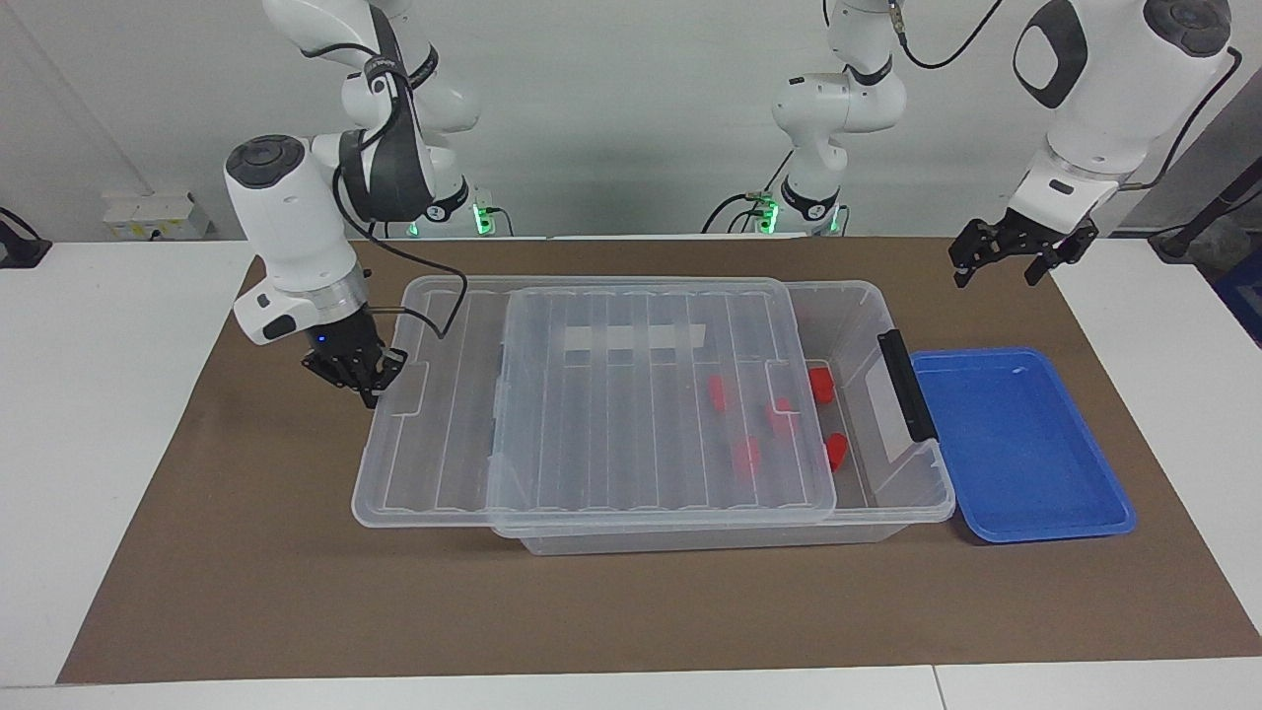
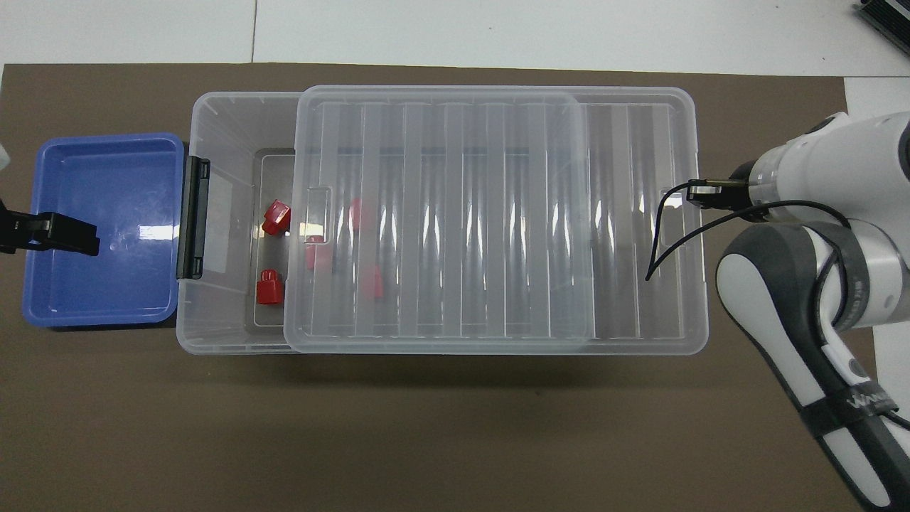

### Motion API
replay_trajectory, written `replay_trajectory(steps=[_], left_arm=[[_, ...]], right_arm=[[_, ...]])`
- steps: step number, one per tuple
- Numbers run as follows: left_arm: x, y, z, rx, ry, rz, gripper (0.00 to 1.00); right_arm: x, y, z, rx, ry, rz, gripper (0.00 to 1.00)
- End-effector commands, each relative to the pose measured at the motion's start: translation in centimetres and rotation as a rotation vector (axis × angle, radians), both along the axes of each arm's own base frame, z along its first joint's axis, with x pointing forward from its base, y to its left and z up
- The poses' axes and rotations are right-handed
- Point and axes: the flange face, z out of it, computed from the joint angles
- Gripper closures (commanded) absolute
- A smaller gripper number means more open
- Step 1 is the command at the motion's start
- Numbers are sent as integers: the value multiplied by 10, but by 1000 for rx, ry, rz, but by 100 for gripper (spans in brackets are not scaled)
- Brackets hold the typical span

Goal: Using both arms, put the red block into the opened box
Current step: 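Slide the clear lid toward the left gripper with the right gripper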

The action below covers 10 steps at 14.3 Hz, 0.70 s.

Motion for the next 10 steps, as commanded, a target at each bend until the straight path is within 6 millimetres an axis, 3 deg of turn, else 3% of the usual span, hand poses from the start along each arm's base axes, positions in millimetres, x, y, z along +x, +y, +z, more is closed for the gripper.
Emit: replay_trajectory(steps=[1, 10], left_arm=[[-8, -1, 5, -3, 10, 5, 0], [-8, 12, 6, -2, 4, 28, 0]], right_arm=[[-8, 28, 0, 2, 15, 49, 100], [-27, 92, -9, -2, 38, 146, 100]])
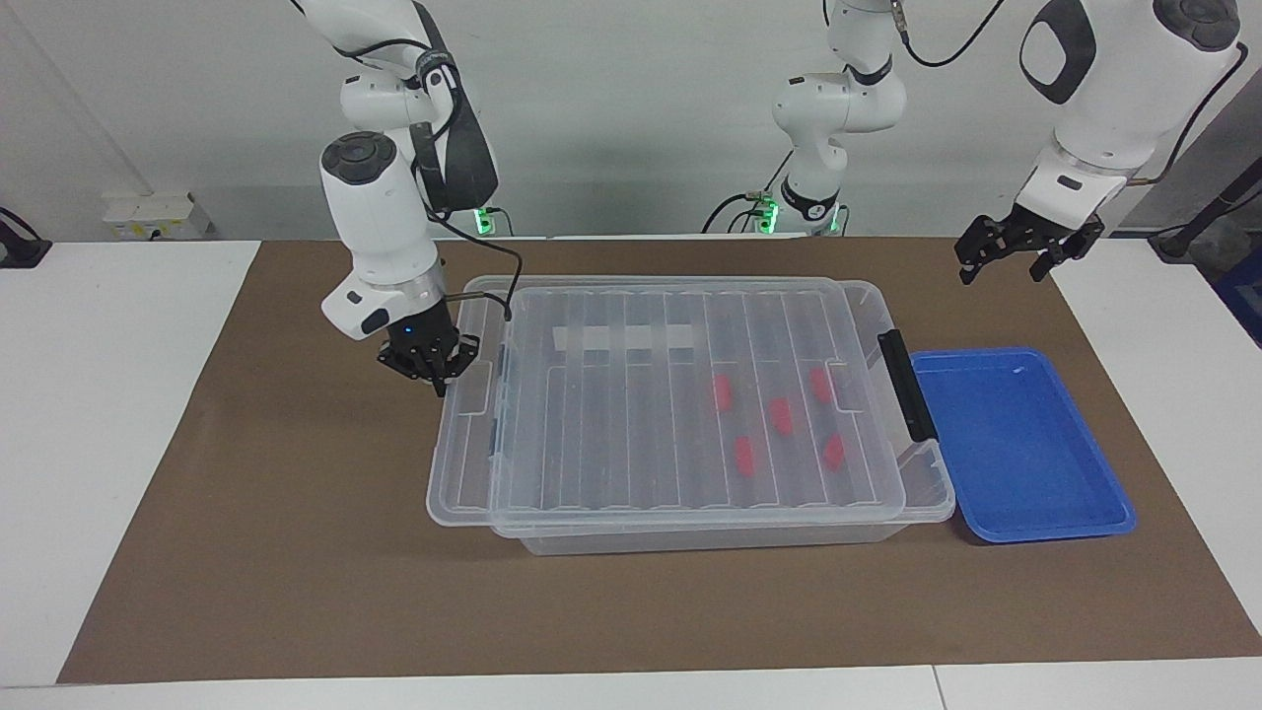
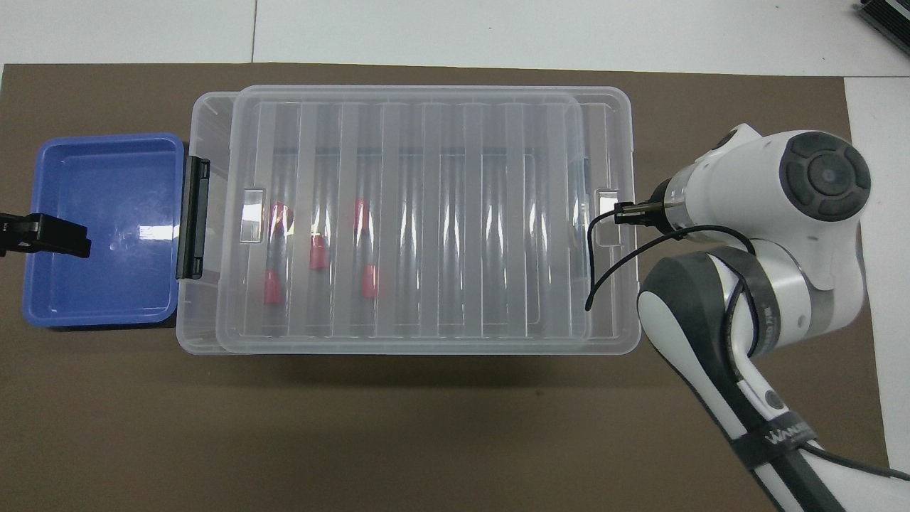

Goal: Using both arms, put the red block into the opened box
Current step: 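Slide the clear lid toward the left gripper with the right gripper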

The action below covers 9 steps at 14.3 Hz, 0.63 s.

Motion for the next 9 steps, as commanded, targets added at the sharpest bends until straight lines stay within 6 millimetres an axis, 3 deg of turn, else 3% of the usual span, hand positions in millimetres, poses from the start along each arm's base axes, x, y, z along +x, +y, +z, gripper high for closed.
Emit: replay_trajectory(steps=[1, 9], left_arm=[[-7, 0, 5, -3, 4, 7, 0], [-7, 1, 6, -3, 2, 8, 0]], right_arm=[[-13, 19, 0, 0, 12, 25, 99], [-17, 33, -1, 24, 11, 42, 99]])
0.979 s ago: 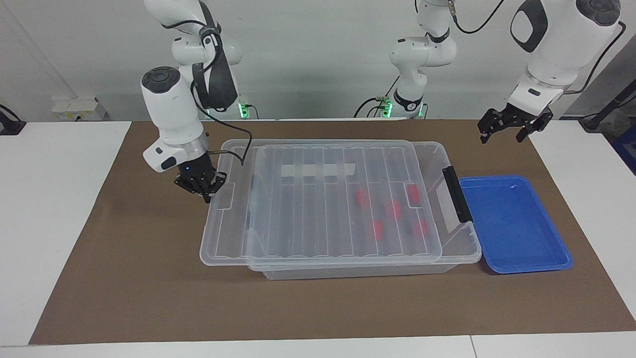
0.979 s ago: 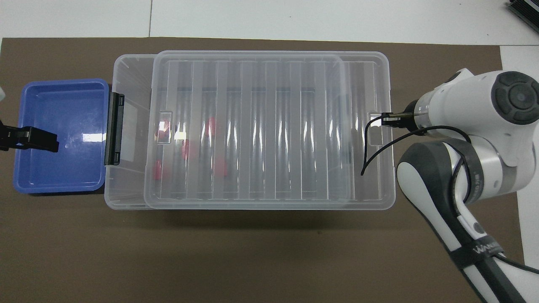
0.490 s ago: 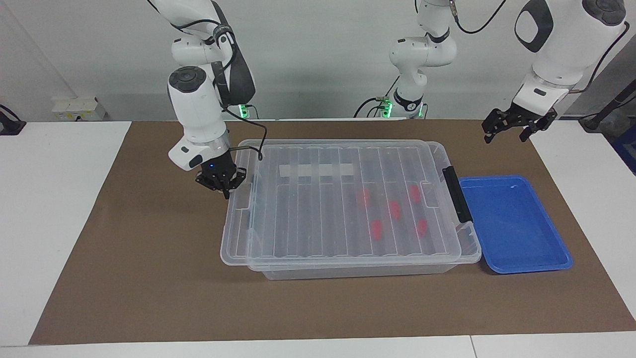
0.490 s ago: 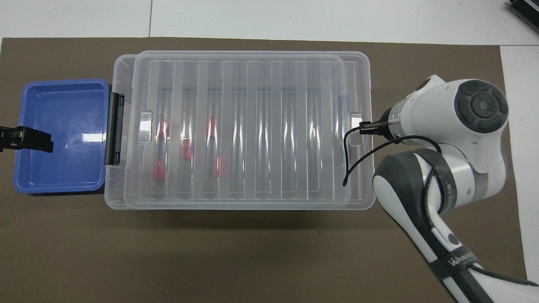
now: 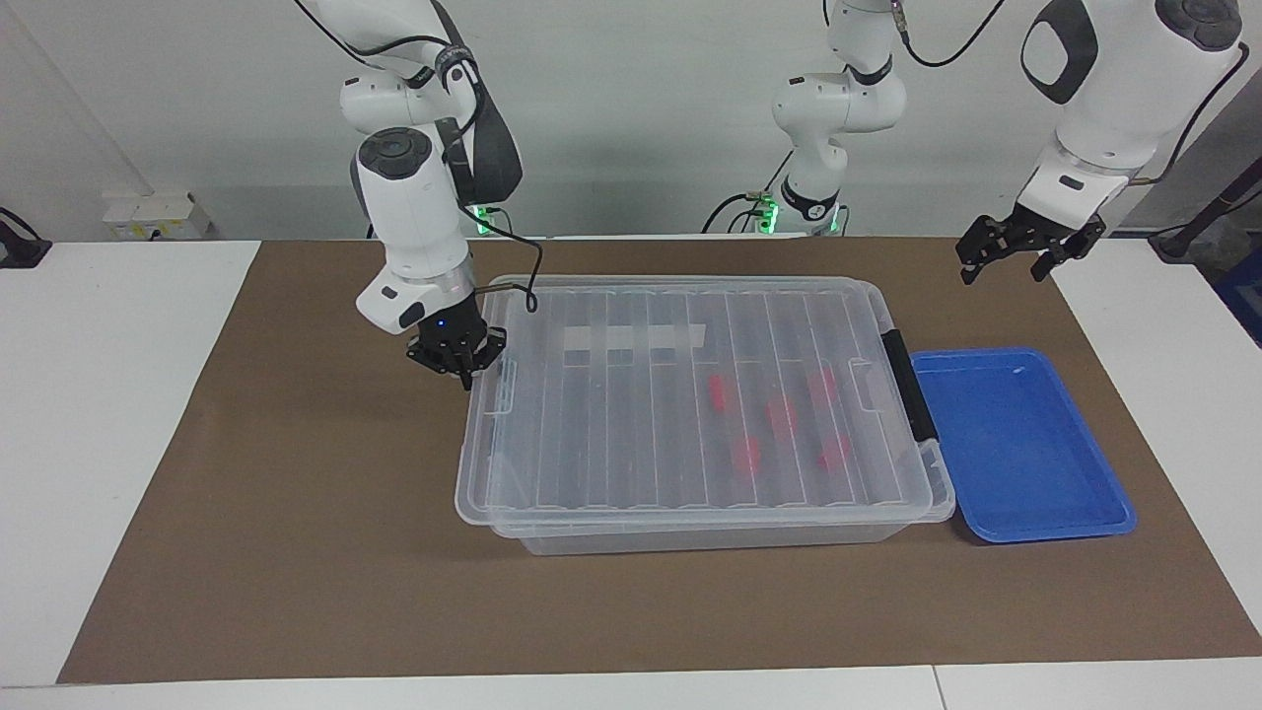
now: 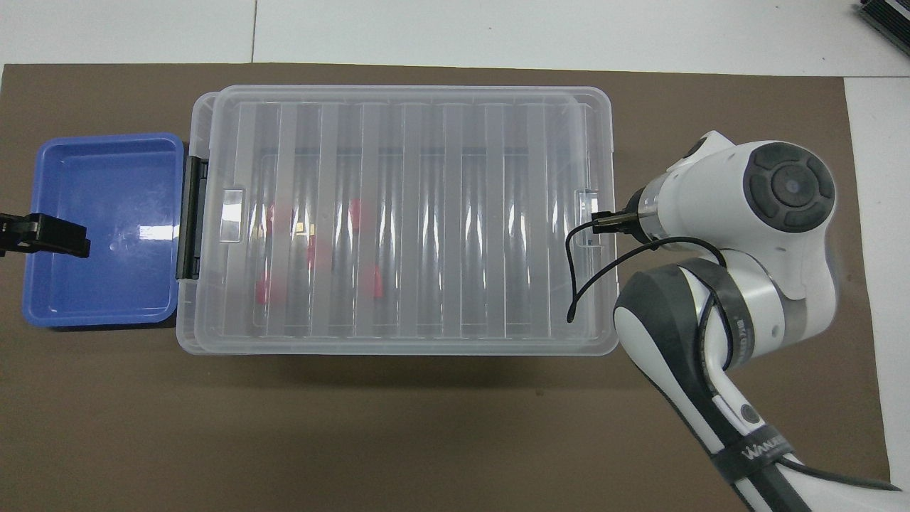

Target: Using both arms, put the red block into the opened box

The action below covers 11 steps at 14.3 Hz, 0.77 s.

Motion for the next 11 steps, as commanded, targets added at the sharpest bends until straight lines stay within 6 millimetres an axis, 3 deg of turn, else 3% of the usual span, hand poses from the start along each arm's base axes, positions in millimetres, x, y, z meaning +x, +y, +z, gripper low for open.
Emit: replay_trajectory(steps=[1, 11], left_arm=[[-7, 1, 5, -3, 2, 8, 0], [-7, 1, 5, -3, 4, 8, 0]], right_arm=[[-9, 6, 0, 23, 9, -3, 99], [-11, 14, 0, 23, 6, 13, 95]])
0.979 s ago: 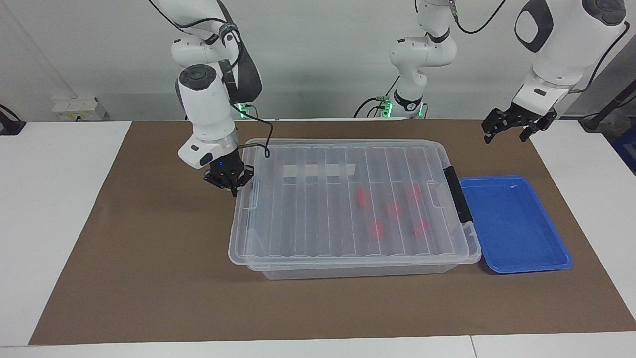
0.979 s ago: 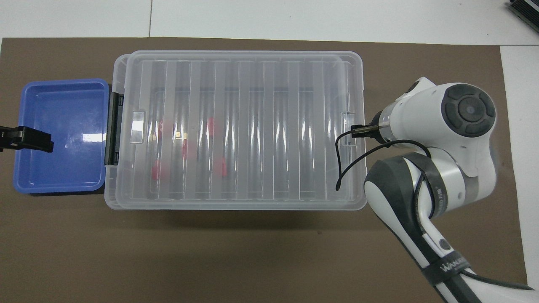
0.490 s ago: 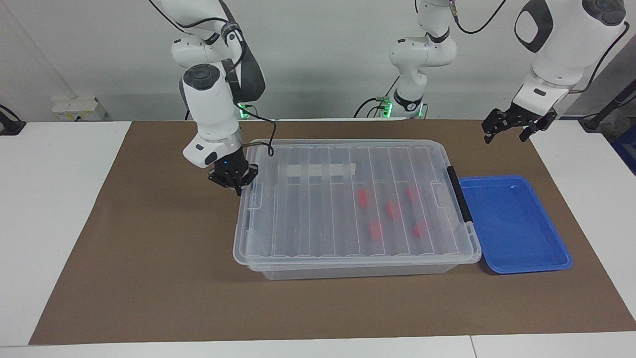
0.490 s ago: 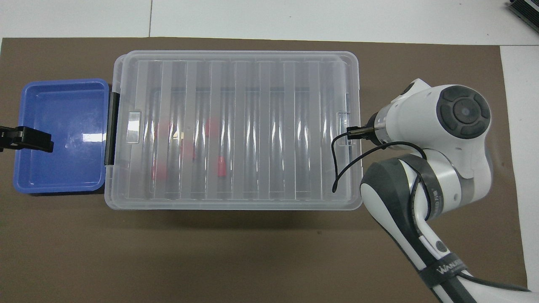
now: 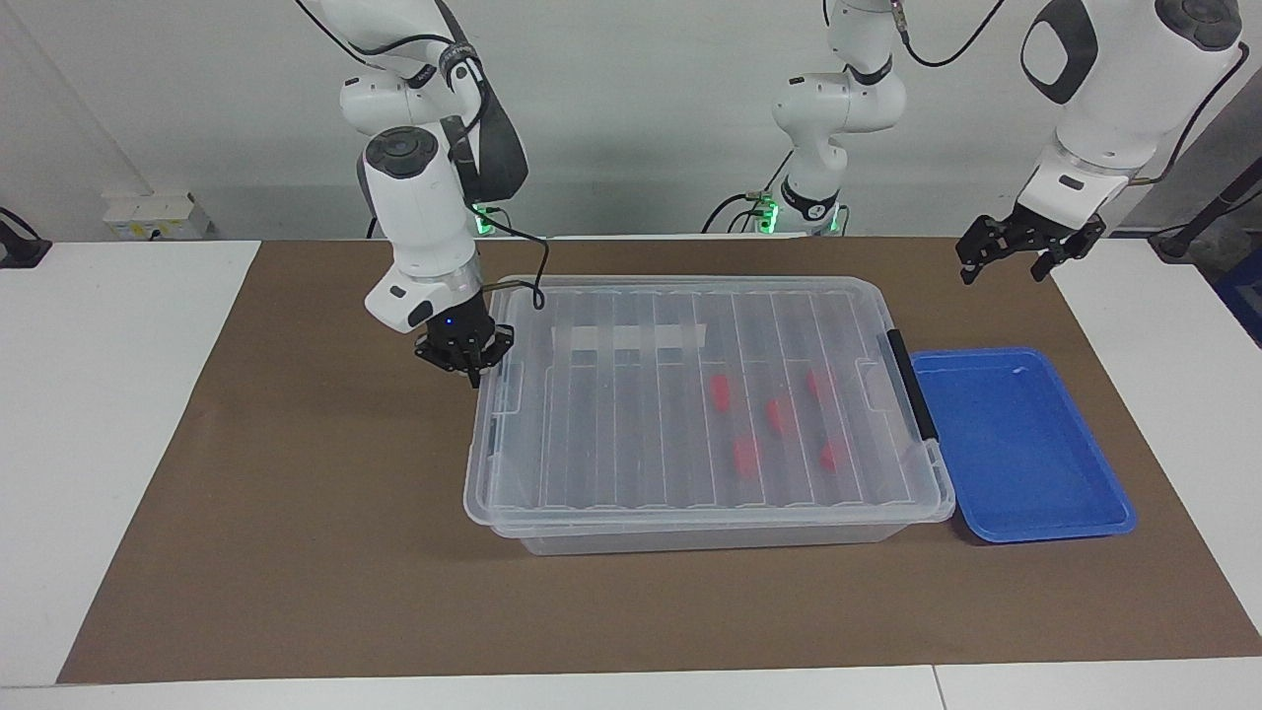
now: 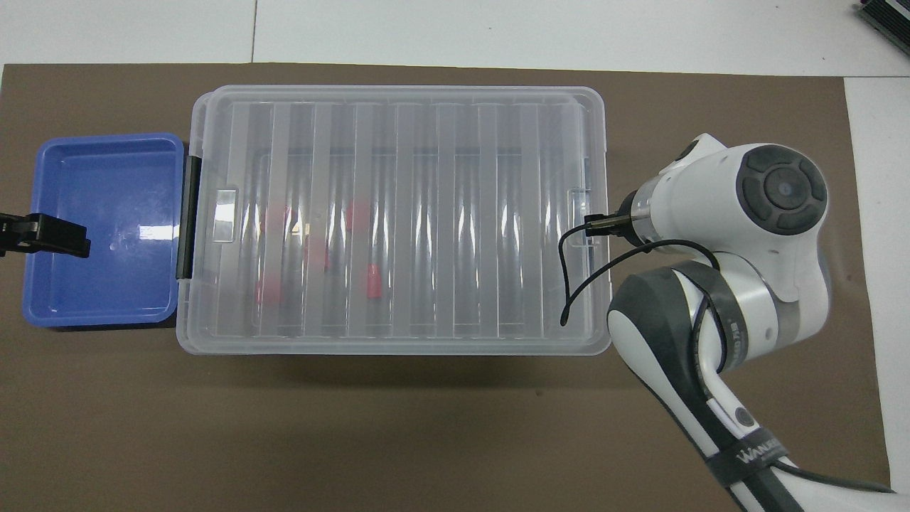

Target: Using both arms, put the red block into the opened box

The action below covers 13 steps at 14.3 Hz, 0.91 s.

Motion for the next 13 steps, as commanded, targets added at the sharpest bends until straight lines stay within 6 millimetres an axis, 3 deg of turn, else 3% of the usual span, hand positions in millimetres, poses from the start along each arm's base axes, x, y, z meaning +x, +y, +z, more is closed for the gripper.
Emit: replay_trajectory(steps=[1, 4, 8, 9, 10, 11, 13], left_arm=[[-7, 1, 5, -1, 2, 8, 0], [-7, 1, 5, -3, 2, 8, 0], [-7, 1, 5, -3, 4, 8, 0], [-7, 1, 5, -3, 4, 8, 0], [-7, 1, 5, -3, 2, 8, 0], [-7, 1, 5, -3, 2, 8, 0], [-7, 1, 5, -3, 2, 8, 0]], right_arm=[[-8, 6, 1, 13, 1, 6, 95], [-8, 6, 0, 12, 3, 6, 94], [-8, -6, 14, 14, -6, -25, 81], [-6, -19, 18, 15, -14, -49, 63], [-4, -34, 26, 16, -26, -75, 33], [-3, -47, 31, 15, -25, -107, 15], [-7, -74, 44, 16, -16, -202, 5]])
